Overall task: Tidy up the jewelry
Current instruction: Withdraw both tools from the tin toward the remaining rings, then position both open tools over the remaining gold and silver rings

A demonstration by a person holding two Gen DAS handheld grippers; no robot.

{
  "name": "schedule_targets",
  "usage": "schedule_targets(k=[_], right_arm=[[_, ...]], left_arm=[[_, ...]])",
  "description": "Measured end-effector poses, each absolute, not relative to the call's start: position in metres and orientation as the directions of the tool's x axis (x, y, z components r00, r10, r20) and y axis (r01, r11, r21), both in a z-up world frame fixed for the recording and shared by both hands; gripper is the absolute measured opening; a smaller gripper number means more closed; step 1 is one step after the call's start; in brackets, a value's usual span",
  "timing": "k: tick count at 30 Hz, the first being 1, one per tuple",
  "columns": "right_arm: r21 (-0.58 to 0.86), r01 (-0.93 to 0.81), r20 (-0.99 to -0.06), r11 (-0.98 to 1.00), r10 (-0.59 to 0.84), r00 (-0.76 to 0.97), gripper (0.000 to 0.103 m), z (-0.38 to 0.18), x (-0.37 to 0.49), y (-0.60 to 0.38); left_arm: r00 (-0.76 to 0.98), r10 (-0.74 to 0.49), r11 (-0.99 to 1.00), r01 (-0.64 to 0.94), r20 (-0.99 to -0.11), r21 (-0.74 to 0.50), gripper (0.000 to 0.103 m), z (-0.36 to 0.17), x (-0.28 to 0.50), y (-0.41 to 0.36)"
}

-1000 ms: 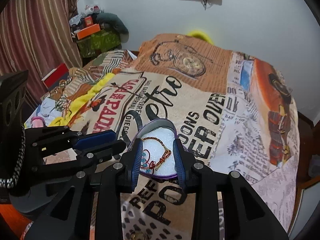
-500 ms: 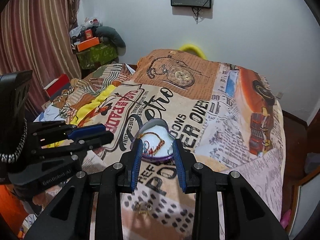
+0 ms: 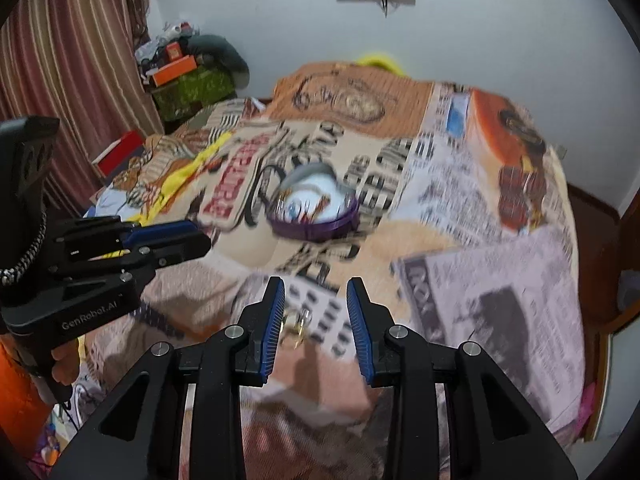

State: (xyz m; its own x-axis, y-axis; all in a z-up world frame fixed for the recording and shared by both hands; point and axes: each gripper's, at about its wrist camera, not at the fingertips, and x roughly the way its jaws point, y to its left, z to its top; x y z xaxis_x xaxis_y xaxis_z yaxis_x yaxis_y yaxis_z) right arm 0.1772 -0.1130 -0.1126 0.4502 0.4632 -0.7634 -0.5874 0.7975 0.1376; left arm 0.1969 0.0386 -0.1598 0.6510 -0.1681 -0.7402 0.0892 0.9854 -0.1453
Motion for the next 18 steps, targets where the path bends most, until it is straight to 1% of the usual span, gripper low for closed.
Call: schedule_targets(k=[2, 8, 16, 17, 18], right_arm=[[0.152, -0.59, -0.779, 0.793, 0.464, 0.422, 0.029, -0.124, 0.175, -0.112], [0.155, -0.613, -0.812, 0.775, 0.453, 0.367, 0.029, -0.146, 0.167, -0.101], [0.128, -0.631, -0.834, 0.765, 0.427, 0.349, 0.029, -0.16, 0.17, -0.088], [0.126, -0.633, -0.833, 0.764, 0.428, 0.352, 0.029, -0.16, 0.17, -0.088], [0.121, -0.634, -0.83, 0.764, 0.428, 0.357, 0.025, -0.16, 0.17, -0.088]], left_arm=[[0.639, -0.157, 0.987, 0.079, -0.753, -0.139, 0.024, -0.169, 0.193, 0.038], [0.601, -0.146, 0.989, 0.074, -0.786, -0.127, 0.024, -0.191, 0.182, 0.037], [0.585, -0.156, 0.988, 0.102, -0.796, -0.118, 0.024, -0.201, 0.178, 0.031], [0.585, -0.16, 0.987, 0.104, -0.795, -0.122, 0.024, -0.201, 0.179, 0.03], [0.584, -0.162, 0.987, 0.105, -0.795, -0.125, 0.024, -0.201, 0.18, 0.03]])
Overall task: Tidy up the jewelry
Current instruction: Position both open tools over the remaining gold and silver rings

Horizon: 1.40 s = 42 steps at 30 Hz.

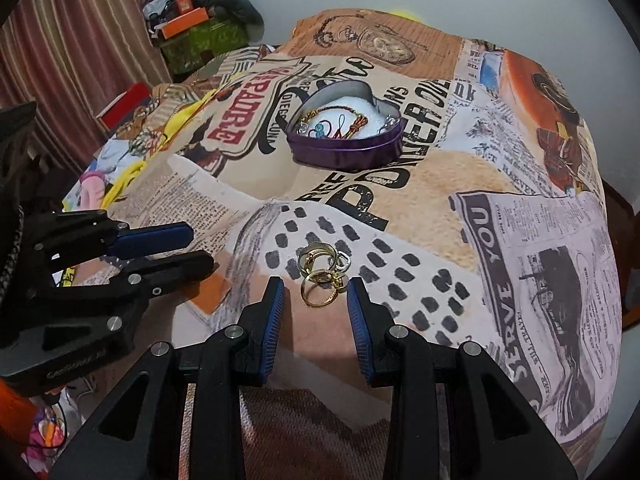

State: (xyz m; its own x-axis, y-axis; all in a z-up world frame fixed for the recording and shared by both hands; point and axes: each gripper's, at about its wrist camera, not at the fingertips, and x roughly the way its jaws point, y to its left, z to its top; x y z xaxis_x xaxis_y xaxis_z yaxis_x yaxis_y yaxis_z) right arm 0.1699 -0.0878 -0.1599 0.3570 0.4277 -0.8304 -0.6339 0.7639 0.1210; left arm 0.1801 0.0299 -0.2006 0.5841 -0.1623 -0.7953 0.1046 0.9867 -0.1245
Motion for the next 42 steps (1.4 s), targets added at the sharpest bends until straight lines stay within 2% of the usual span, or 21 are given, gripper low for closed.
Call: schedule_targets(k=[3, 5, 12, 26, 29, 33, 42], right_arm=[[0.129, -0.635, -0.828, 0.761, 0.436, 0.354, 0.013, -0.16, 0.171, -0.088], [0.14, -0.636, -0.827, 0.759, 0.443, 0.346, 0.009, -0.16, 0.172, -0.09], [0.155, -0.621, -0.812, 0.768, 0.458, 0.363, 0.006, -0.159, 0.173, -0.103], [0.191, -0.581, -0.797, 0.791, 0.47, 0.379, 0.006, -0.157, 0.182, -0.137], [0.197, -0.582, -0.798, 0.789, 0.474, 0.372, 0.011, -0.157, 0.181, -0.141], [0.165, -0.597, -0.791, 0.785, 0.467, 0.395, 0.033, -0.153, 0.177, -0.142], [0.143, -0.634, -0.808, 0.76, 0.46, 0.368, 0.034, -0.157, 0.179, -0.128]], left_arm=[[0.581, -0.177, 0.984, 0.111, -0.794, -0.139, 0.024, -0.2, 0.183, 0.028], [0.58, -0.187, 0.982, 0.117, -0.793, -0.146, 0.024, -0.199, 0.185, 0.026], [0.571, -0.215, 0.976, 0.154, -0.792, -0.154, 0.024, -0.197, 0.192, 0.009], [0.569, -0.199, 0.975, 0.197, -0.798, -0.103, 0.025, -0.204, 0.218, -0.024], [0.58, -0.187, 0.976, 0.199, -0.793, -0.084, 0.025, -0.206, 0.221, -0.027], [0.593, -0.18, 0.976, 0.205, -0.784, -0.069, 0.021, -0.206, 0.22, -0.028], [0.641, -0.195, 0.976, 0.201, -0.742, -0.083, 0.02, -0.192, 0.203, -0.016]])
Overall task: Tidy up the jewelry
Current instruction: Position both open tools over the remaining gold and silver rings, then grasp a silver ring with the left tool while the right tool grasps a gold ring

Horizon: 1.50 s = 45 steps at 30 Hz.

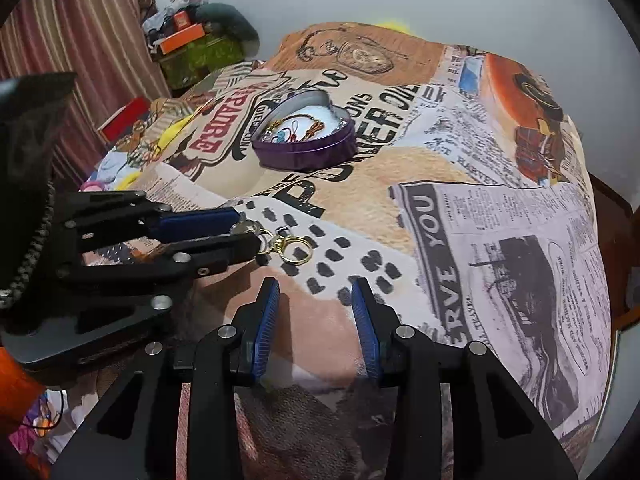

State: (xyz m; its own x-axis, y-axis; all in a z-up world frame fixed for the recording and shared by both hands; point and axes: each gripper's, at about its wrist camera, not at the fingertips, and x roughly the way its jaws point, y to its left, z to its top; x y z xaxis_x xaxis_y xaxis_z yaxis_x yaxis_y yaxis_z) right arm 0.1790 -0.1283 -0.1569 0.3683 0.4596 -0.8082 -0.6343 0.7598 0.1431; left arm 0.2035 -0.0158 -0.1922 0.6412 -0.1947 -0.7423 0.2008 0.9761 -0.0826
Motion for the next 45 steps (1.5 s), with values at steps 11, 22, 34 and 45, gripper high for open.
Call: schedule_targets(k=[11, 22, 34, 45], right_arm=[[0.086, -0.664, -0.83, 0.743, 0.422, 0.364, 0.034, -0.163, 0.192, -0.1], [0.072, -0.671, -0.825, 0.738, 0.422, 0.376, 0.022, -0.161, 0.19, -0.098], [0.071, -0.643, -0.756, 0.762, 0.461, 0.464, 0.022, -0.118, 0.189, -0.1], [0.111, -0.633, -0.677, 0.766, 0.525, 0.516, 0.022, -0.08, 0.202, -0.094]], left_arm=[[0.64, -0.174, 0.984, 0.136, -0.748, -0.112, 0.02, -0.199, 0.197, 0.015], [0.651, -0.178, 0.984, 0.133, -0.738, -0.12, 0.021, -0.196, 0.195, 0.015], [0.709, -0.147, 0.989, 0.106, -0.689, -0.101, 0.021, -0.164, 0.194, 0.023], [0.753, -0.114, 0.993, 0.069, -0.648, -0.094, 0.021, -0.142, 0.209, 0.039]])
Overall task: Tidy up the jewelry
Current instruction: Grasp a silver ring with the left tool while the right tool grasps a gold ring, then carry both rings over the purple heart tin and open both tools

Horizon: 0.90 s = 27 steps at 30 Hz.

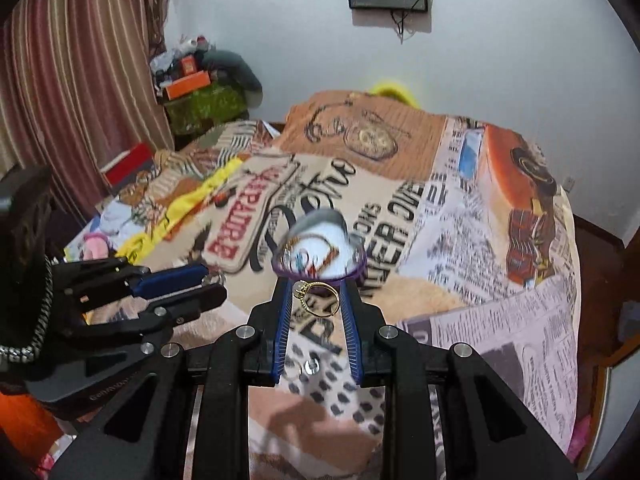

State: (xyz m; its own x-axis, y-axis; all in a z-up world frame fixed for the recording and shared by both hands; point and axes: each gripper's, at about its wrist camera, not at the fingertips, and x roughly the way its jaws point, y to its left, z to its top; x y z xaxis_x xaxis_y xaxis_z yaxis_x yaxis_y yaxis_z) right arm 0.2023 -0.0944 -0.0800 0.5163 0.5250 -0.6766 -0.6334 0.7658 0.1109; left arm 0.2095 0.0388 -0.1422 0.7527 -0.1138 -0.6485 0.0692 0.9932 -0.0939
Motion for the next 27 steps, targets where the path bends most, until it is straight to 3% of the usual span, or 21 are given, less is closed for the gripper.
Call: schedule_targets(k=[12, 27], right_arm=[[0.146, -0.636, -0.648, 0.758, 0.559, 0.517, 0.022, -0.076, 0.225, -0.081], [0.17, -0.631, -0.724, 0.757, 0.53, 0.441, 0.022, -0.109, 0.269, -0.058]], left_arm=[[0.767, -0.097, 0.995, 0.05, -0.635, -0.091, 0.021, -0.138, 0.241, 0.053], [0.689, -0.144, 0.989, 0.076, -0.71, -0.127, 0.02, -0.179, 0.29, 0.06]])
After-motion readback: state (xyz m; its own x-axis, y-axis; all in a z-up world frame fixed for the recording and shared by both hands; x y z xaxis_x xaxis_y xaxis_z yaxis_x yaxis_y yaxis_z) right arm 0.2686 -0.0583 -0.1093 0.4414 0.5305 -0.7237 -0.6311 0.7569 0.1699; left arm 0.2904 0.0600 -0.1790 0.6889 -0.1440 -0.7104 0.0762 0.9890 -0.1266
